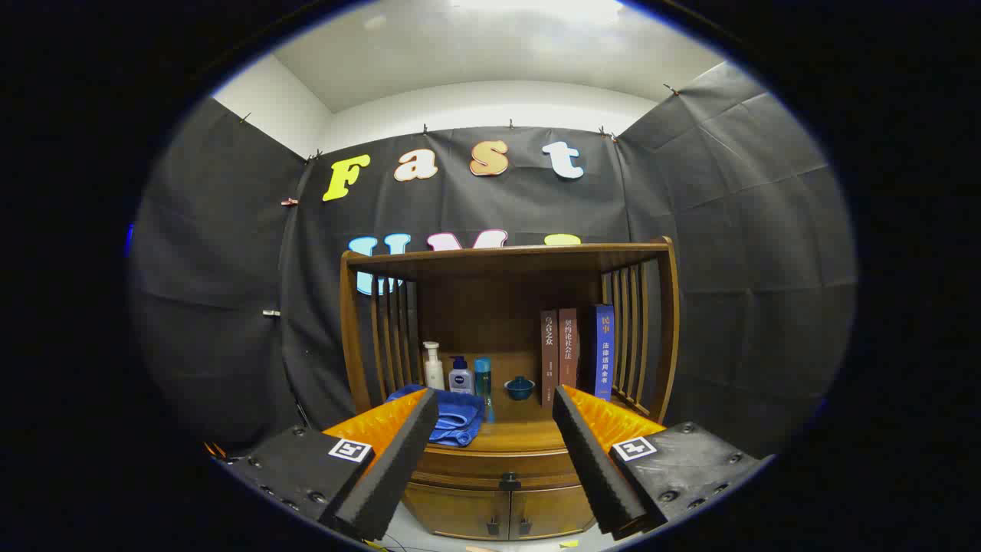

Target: Pull open the drawer, take out the items inside it, and place them on the countertop above the cabinet.

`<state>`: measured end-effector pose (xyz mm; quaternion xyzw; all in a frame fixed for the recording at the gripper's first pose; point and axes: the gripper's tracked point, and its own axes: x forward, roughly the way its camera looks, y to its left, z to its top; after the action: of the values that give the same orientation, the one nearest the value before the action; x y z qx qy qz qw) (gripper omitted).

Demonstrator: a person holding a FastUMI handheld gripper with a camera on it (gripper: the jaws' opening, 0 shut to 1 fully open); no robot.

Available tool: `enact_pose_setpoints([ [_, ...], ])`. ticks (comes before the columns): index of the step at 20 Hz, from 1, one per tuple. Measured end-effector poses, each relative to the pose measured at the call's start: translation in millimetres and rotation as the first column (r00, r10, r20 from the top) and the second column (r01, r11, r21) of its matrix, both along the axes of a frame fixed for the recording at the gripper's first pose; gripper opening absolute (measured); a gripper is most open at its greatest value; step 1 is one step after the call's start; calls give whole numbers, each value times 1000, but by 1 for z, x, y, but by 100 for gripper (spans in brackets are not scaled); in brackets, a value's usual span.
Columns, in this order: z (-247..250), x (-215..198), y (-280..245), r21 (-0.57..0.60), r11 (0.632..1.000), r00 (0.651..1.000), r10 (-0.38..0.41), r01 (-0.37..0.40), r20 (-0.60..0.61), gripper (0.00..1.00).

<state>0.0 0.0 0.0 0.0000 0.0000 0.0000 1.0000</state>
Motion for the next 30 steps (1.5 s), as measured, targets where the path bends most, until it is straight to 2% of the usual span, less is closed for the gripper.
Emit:
enact_pose_setpoints([
  [24, -3, -6, 2, -8, 1000, 999, 17, -17, -35, 98],
  [30, -31, 5, 1, -21, 1000, 995, 19, -21, -93, 98],
])
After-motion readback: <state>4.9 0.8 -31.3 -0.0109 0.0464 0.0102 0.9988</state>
